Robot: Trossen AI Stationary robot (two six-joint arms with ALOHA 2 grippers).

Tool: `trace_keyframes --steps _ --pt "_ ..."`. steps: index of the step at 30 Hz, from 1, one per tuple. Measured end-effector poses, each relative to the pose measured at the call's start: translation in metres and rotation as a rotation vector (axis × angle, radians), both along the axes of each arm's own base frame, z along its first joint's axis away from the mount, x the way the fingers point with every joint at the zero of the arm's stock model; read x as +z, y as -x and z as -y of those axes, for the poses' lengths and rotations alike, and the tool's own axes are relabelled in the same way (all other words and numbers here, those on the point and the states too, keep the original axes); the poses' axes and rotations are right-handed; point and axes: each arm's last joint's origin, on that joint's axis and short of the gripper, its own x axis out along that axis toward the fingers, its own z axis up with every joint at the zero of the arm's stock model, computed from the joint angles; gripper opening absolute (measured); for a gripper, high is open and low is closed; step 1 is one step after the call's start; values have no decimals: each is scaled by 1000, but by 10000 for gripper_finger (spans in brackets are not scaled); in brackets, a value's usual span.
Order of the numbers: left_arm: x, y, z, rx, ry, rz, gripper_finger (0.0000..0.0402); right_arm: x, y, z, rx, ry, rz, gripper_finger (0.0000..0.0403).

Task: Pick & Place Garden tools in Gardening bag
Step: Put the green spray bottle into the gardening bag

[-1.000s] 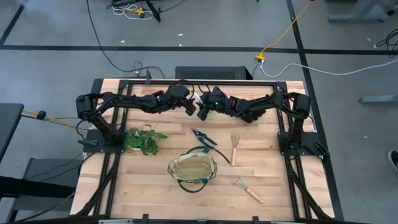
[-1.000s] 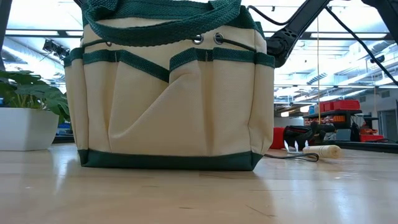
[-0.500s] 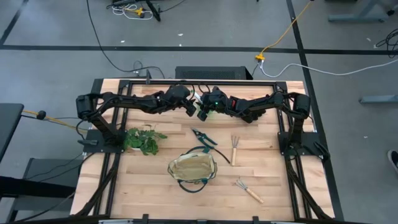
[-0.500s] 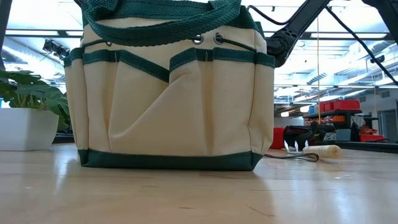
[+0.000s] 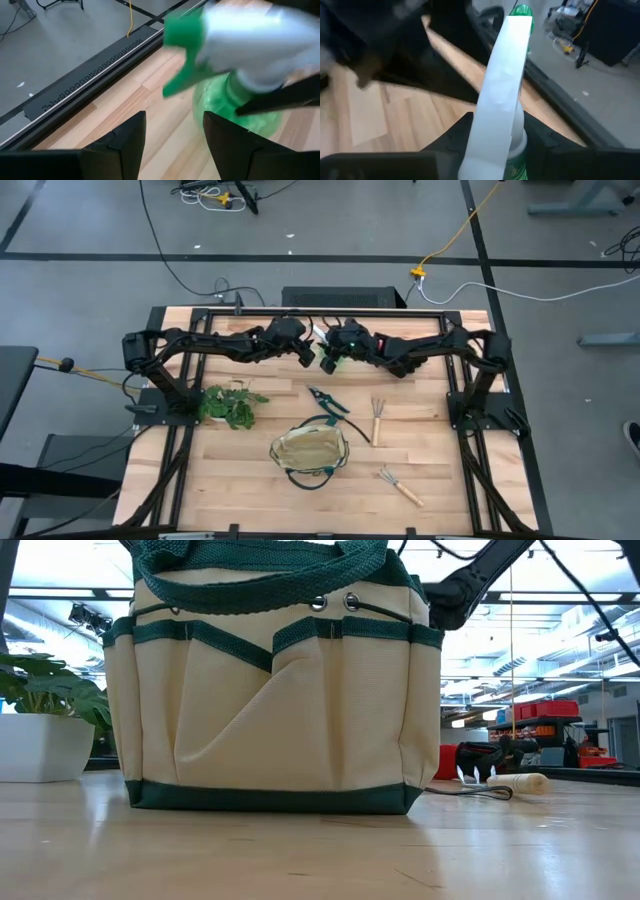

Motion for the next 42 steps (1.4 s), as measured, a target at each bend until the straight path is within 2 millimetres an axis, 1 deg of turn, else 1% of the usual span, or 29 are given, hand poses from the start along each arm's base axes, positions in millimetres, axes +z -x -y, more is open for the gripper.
trace_keyframes --steps 2,6,11,17,20,28,35,42 --pt "0 0 0 1 -1 -1 206 8 5 -3 -8 10 -16 116" --pt "-1 1 0 3 5 -17 206 29 13 -8 0 17 6 116" --pt "-5 4 1 6 28 -62 206 50 24 -17 -3 31 12 116" --pt "-7 5 2 10 40 -81 206 77 39 -34 28 30 45 116" --pt "-7 5 2 7 42 -80 206 92 47 -46 50 17 82 116" --pt "-7 3 6 -7 47 -76 206 118 62 -87 161 -15 159 116" --pt "-7 2 10 -23 47 -77 206 125 65 -126 272 -67 213 116" --pt "-7 1 10 -25 46 -78 206 134 67 -166 394 -114 316 116"
